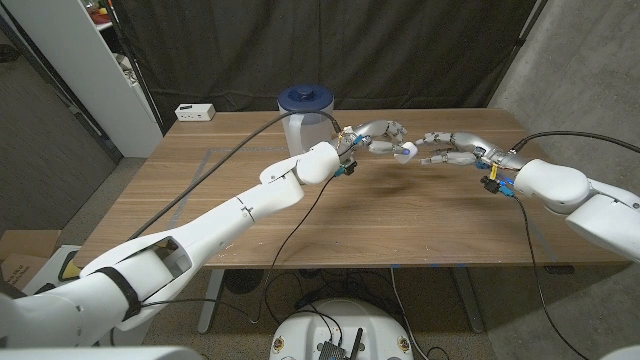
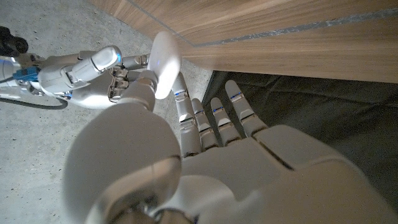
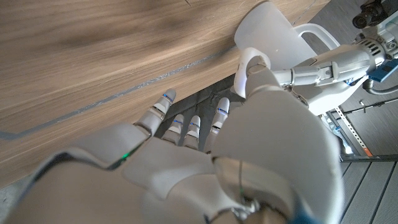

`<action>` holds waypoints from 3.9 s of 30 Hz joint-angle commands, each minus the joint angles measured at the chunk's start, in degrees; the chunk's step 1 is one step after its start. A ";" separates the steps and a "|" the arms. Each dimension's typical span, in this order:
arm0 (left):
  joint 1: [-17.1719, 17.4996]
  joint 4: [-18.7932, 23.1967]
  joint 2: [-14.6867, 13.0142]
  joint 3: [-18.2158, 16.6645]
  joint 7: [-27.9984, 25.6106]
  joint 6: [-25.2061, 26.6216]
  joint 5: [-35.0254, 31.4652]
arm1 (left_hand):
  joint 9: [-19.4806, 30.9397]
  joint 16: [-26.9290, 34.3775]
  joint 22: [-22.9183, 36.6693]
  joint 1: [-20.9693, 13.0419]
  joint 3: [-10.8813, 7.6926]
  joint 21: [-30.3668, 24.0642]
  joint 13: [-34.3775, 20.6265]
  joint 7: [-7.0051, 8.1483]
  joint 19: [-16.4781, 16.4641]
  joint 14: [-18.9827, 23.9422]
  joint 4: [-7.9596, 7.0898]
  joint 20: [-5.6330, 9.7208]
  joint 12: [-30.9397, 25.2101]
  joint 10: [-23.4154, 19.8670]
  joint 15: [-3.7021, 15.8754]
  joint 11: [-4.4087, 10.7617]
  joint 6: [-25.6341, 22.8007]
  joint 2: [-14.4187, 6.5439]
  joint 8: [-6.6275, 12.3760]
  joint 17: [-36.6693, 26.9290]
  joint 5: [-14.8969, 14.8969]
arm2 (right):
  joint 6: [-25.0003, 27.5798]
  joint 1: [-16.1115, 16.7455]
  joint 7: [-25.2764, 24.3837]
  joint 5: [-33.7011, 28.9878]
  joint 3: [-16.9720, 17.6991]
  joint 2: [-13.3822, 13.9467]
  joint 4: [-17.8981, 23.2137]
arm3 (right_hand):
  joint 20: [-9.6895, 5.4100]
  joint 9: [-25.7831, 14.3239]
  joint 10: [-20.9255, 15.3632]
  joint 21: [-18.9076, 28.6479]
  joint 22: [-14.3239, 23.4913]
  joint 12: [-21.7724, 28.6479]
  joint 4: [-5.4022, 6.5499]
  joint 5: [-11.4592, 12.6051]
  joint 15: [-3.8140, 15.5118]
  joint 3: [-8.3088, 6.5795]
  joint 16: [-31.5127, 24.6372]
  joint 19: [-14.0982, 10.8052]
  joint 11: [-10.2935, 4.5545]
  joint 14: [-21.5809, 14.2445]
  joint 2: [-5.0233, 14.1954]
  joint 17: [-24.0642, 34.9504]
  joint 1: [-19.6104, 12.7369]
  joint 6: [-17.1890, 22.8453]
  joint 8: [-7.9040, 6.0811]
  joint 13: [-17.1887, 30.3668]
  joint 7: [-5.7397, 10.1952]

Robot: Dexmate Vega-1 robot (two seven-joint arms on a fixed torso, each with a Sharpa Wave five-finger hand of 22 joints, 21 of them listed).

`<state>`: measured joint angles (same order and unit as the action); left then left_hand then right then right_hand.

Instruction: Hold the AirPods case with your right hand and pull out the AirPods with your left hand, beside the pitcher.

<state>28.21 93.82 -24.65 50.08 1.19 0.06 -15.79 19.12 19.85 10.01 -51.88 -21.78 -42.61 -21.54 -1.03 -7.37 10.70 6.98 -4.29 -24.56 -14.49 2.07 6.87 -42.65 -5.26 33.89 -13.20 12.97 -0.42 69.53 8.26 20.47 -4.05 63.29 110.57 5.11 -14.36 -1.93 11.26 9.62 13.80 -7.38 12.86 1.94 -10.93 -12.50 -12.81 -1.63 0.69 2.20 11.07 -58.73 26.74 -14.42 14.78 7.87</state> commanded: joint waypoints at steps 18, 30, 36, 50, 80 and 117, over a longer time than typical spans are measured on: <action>-0.46 -0.51 0.43 -0.63 0.48 -1.54 -3.38 | 1.17 -0.74 0.40 -0.39 1.33 0.54 -0.20 8.23 0.25 -1.57 -0.11 0.32 0.72 1.41 2.52 -0.18 -8.73 1.38 -0.91 -0.26 2.17 | 0.74 -12.36 9.89 6.51 -9.21 2.43 -4.70 | 0.22 -0.06 -3.19 -0.23 0.13 0.96 -0.17 0.27 1.58 -0.01 -0.07 -0.31 0.11 -0.70 0.87 0.07 -0.37 4.95 -1.42 0.10 -0.18; -1.55 -3.70 1.67 -0.29 0.70 -2.87 -2.66 | 1.04 -0.80 0.47 -0.60 1.89 0.72 -0.25 8.26 0.14 -1.57 -0.26 0.31 0.86 1.42 2.47 0.24 -9.14 1.41 -1.25 -0.37 2.95 | 0.13 -17.05 12.87 7.43 -12.68 0.52 -6.78 | 0.22 -0.04 -5.26 -0.16 0.12 1.51 -0.16 0.23 1.66 0.20 -0.29 -0.84 0.01 -1.71 1.06 0.03 -0.38 7.18 -1.93 0.05 -0.94; -1.81 -4.58 2.04 -0.21 0.78 -3.21 -2.21 | 1.02 -0.84 0.49 -0.72 2.13 0.79 -0.27 8.28 0.09 -1.58 -0.31 0.28 0.85 1.27 2.51 0.23 -9.15 1.43 -1.43 -0.40 3.27 | -0.35 -18.92 13.79 7.77 -14.01 -0.73 -8.16 | 0.08 0.01 -6.72 -0.02 0.11 1.88 -0.03 0.22 1.82 0.43 -0.60 -1.52 -0.33 -2.83 1.25 0.04 -0.22 9.61 -2.58 0.01 -1.10; -1.67 -5.60 2.91 -0.03 0.11 -3.61 -1.39 | 1.09 -0.85 0.57 -1.03 2.71 0.85 -0.33 8.48 -0.25 -1.44 -0.43 0.29 0.87 0.98 2.61 0.17 -9.31 1.38 -1.77 -0.50 3.98 | -1.83 -19.11 13.48 8.94 -15.00 -2.17 -9.92 | -1.79 -1.96 -13.47 0.26 0.11 3.50 -0.54 0.15 4.38 0.67 -1.81 -4.75 -1.94 -8.35 2.63 -0.11 -1.70 18.05 -5.90 -0.13 -2.14; -1.91 -8.93 4.94 -0.96 1.44 -5.32 5.05 | 1.36 -0.83 0.71 -0.99 4.05 1.04 -0.46 8.45 -0.57 -1.06 -1.32 0.01 1.02 0.63 2.82 0.15 -8.20 0.67 -3.01 -0.71 5.24 | -4.18 -17.51 12.96 10.50 -14.51 -2.40 -11.17 | -4.03 -6.99 -19.55 -0.16 0.14 4.54 -1.60 -0.84 7.32 -0.09 -2.82 -6.69 -4.36 -13.52 5.47 0.29 -7.27 20.50 -8.58 0.72 -1.21; -2.55 -10.64 5.32 -2.59 7.83 -4.97 16.13 | 2.64 -0.93 0.81 4.58 7.56 1.46 -0.76 5.89 -0.63 -0.52 -7.14 -0.30 1.23 0.11 2.08 -1.45 -8.49 -2.76 -3.94 -0.97 5.99 | -9.98 -14.12 10.54 12.07 -12.74 -4.82 -14.20 | -5.74 -10.82 -23.23 -0.14 0.23 5.43 -0.13 -1.81 8.76 1.21 -3.62 -7.03 -5.13 -14.91 6.60 0.89 -7.48 24.83 -11.58 2.04 -1.78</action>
<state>25.77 84.37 -19.68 48.32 6.65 -4.24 -4.29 21.41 19.01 10.53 -48.47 -13.34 -41.50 -22.21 1.03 -7.60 9.52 1.63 -4.52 -23.29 -14.16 2.25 5.99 -46.18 -8.22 29.49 -13.99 18.68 -9.29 54.25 19.46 31.29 -17.51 59.18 97.21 -0.22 -23.38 -25.07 11.25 9.75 19.08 -7.74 11.07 2.34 -9.85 -15.97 -19.76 -6.75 -14.06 8.27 11.88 -66.13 45.43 -25.50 16.65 0.16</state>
